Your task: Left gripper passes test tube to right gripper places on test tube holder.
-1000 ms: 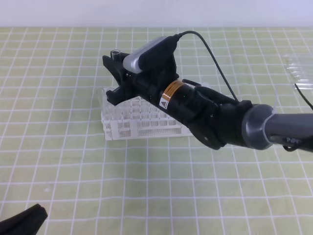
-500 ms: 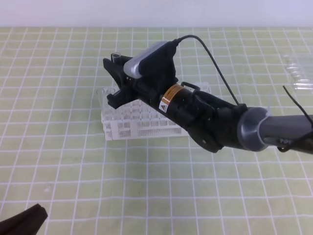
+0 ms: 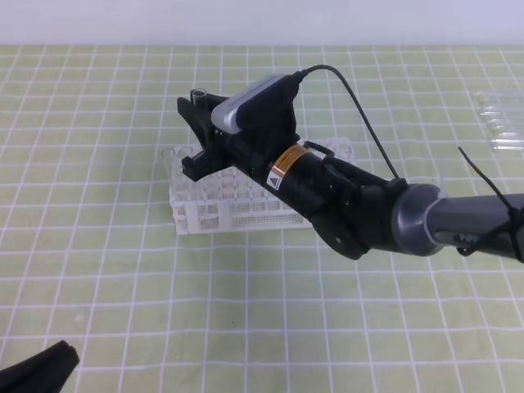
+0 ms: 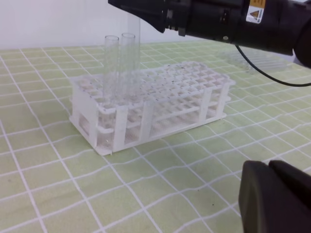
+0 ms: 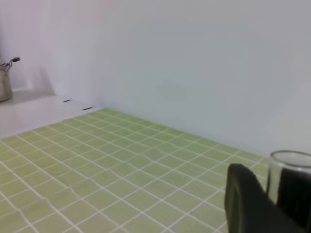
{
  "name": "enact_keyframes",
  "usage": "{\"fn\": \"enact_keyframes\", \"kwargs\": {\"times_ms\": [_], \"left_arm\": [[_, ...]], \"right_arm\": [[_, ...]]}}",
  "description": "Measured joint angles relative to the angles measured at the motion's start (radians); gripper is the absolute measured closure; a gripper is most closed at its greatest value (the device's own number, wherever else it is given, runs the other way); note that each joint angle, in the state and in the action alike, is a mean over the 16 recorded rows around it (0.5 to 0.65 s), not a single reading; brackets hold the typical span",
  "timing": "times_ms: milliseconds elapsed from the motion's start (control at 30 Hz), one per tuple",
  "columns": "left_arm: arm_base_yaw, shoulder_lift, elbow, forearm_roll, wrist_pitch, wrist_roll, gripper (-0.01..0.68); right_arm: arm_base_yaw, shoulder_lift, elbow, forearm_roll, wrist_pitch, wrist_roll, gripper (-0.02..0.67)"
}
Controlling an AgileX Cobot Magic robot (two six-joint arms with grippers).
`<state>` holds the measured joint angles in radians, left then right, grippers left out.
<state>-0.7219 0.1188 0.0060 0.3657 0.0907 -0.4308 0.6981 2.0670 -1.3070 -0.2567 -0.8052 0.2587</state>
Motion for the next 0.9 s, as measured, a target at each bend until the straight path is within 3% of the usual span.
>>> {"fn": "enact_keyframes", "kwargs": {"times_ms": [900], "left_arm": [[0.0,0.001,0.001,0.001,-0.002,0.0,0.675]], "right_arm": [[-0.001,0.024,-0.001,0.005,0.011,0.0,0.531]]}}
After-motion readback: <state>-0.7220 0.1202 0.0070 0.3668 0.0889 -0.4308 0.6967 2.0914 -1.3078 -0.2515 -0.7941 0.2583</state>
